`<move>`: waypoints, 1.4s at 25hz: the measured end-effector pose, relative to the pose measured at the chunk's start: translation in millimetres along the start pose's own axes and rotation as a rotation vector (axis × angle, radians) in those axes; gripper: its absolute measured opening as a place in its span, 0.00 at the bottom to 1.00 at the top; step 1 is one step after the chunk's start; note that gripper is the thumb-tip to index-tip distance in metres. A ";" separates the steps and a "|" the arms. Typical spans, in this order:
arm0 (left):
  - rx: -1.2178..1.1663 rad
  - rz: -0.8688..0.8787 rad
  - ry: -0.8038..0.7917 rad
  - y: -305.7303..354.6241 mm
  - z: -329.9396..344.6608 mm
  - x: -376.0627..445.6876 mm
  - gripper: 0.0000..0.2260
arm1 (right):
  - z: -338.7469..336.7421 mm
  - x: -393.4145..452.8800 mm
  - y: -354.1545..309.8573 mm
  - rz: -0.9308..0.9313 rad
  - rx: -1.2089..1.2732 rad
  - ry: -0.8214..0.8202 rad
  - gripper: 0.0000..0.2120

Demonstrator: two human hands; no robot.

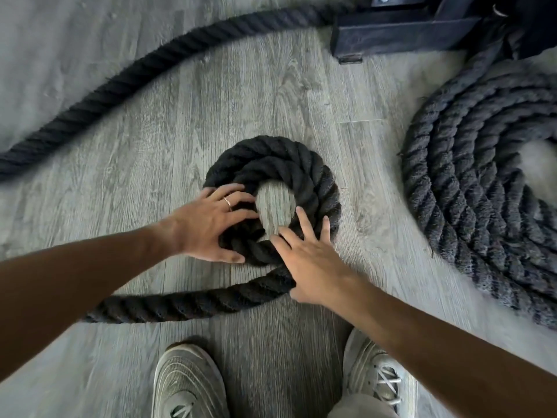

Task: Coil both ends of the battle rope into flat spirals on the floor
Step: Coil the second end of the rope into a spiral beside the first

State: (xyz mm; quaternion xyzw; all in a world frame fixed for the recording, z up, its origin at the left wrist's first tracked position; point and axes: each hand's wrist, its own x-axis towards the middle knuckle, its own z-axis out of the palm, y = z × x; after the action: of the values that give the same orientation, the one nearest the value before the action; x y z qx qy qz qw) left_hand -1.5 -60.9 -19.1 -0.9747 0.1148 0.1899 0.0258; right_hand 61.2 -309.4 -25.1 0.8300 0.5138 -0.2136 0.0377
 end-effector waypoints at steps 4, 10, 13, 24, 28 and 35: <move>0.101 -0.002 -0.225 -31.7 -8.1 6.2 0.48 | -0.5 5.0 1.5 -0.007 0.018 -0.007 0.53; -0.090 -0.030 -0.158 -12.2 5.6 -2.3 0.48 | -0.4 6.6 22.9 -0.132 0.025 0.005 0.50; -0.224 -0.146 -0.086 20.7 10.9 -3.6 0.45 | -20.1 14.9 69.2 -0.258 -0.030 -0.072 0.48; -0.363 -0.321 -0.051 81.3 0.9 21.5 0.44 | -13.2 -3.3 76.5 0.047 -0.215 -0.013 0.58; -0.097 -0.117 0.023 38.1 -16.5 20.7 0.39 | -0.3 -15.4 48.9 -0.059 -0.191 -0.083 0.61; -0.021 -0.042 -0.344 -22.4 -26.3 24.5 0.51 | -2.5 -4.7 61.5 -0.111 -0.080 -0.102 0.48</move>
State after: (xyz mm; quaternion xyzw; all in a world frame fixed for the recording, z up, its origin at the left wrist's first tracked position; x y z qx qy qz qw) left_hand 35.5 -46.8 -3.8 -0.9302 0.0864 0.3546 0.0389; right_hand 113.6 -341.5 -30.6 0.7862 0.5645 -0.2368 0.0848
